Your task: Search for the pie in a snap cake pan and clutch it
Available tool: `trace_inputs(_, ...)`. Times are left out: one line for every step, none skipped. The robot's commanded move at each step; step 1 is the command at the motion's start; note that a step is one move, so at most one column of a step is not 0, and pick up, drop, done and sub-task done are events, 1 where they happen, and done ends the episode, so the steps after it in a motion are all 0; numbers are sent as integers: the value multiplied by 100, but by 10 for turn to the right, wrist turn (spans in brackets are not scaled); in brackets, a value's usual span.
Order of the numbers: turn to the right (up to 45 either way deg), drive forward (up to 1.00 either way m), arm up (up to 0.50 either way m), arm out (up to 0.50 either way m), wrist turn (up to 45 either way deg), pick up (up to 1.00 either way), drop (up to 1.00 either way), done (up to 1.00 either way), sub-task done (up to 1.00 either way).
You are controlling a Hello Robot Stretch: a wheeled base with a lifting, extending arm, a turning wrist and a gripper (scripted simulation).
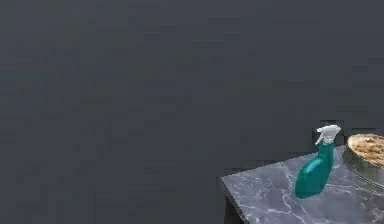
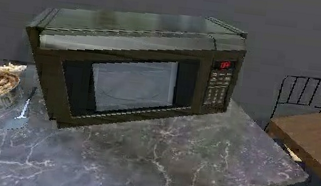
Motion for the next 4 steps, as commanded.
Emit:
trace_inputs(-390,0,0,0,0,0,0,0,0)
trace_inputs(0,0,50,0,0,0,0,0,0)
trace_inputs(0,0,38,0,0,0,0,0,0)
trace_inputs(0,0,0,48,0,0,0,0,0)
